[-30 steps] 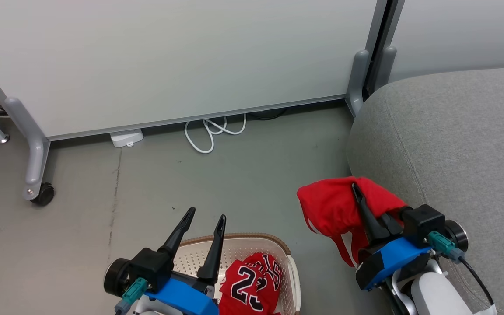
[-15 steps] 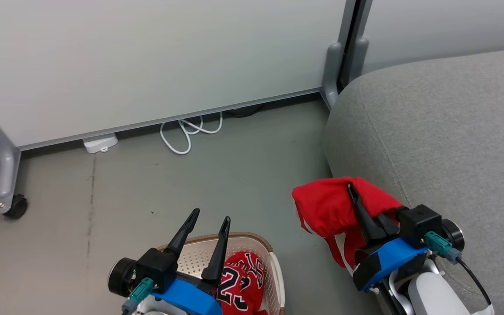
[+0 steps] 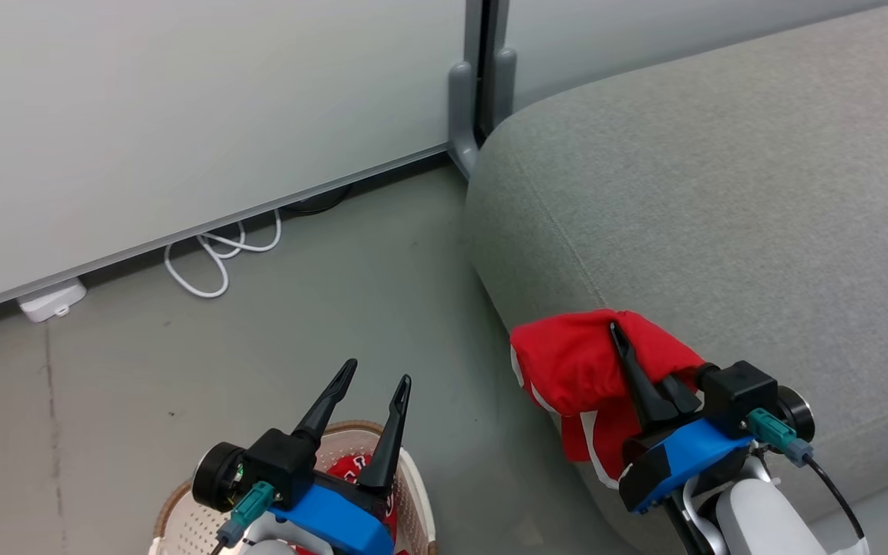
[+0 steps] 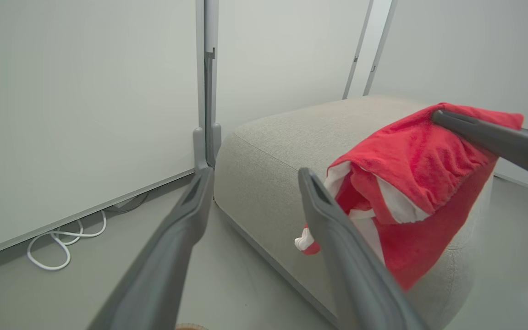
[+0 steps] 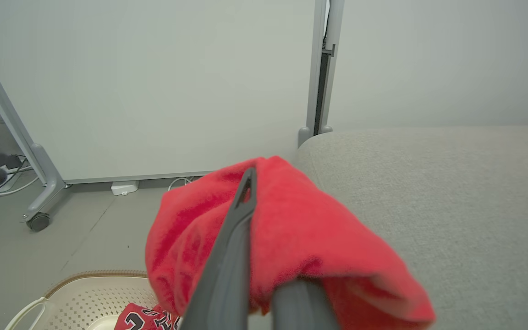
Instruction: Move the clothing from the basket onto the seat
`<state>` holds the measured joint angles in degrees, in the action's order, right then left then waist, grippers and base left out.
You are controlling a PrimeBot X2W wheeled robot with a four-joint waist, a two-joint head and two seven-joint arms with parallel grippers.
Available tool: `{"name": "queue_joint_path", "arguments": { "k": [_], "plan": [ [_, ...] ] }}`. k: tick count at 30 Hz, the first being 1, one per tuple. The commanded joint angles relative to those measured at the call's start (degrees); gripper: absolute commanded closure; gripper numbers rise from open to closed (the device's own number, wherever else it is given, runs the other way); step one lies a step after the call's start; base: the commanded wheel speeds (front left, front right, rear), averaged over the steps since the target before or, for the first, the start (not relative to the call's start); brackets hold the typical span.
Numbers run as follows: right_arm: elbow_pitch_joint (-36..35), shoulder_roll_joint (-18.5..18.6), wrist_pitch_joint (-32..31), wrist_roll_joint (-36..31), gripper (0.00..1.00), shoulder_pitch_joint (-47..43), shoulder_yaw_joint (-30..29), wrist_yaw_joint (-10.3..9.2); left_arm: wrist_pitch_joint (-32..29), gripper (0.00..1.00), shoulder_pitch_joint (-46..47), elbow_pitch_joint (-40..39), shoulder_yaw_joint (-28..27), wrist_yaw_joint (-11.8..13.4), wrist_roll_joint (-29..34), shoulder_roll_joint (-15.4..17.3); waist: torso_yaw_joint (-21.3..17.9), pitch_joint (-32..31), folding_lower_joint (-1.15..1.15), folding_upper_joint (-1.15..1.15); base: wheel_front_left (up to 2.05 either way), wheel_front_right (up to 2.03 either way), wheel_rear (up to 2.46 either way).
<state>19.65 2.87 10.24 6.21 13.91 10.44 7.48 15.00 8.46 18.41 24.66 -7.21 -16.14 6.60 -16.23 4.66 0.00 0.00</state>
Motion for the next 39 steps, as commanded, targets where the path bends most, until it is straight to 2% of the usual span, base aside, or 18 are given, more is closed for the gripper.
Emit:
{"name": "queue_joint_path", "arguments": {
  "k": [1, 12, 17, 39],
  "plan": [
    [0.0, 0.0, 0.5, 0.4, 1.0, 0.3, 0.0, 0.03, 0.3, 0.0, 0.7, -0.1, -0.1, -0.4, -0.2, 0.3, -2.9, 0.2, 0.0, 0.0, 0.0, 0.0, 0.0],
    [0.9, 0.0, 1.1, 1.2, 1.0, 0.0, 0.4, 0.03, 0.3, 0.0, 1.1, 0.3, 0.7, -0.4, -0.4, 0.9, -11.4, 0.5, 0.0, 0.0, 0.0, 0.0, 0.0],
    [1.2, 0.0, 1.3, 1.5, 1.0, -0.3, 0.7, 0.03, 0.3, 0.0, 1.0, 0.5, 0.7, -0.4, -0.3, 1.0, -14.1, 0.5, 0.0, 0.0, 0.0, 0.0, 0.0],
    [1.6, 0.0, 1.2, 1.7, 1.0, 1.1, 0.2, 0.03, 0.3, 0.0, 1.4, 0.4, 0.7, -0.4, -0.2, 1.3, -14.6, 1.3, 0.0, 0.0, 0.0, 0.0, 0.0]
  ]
}}
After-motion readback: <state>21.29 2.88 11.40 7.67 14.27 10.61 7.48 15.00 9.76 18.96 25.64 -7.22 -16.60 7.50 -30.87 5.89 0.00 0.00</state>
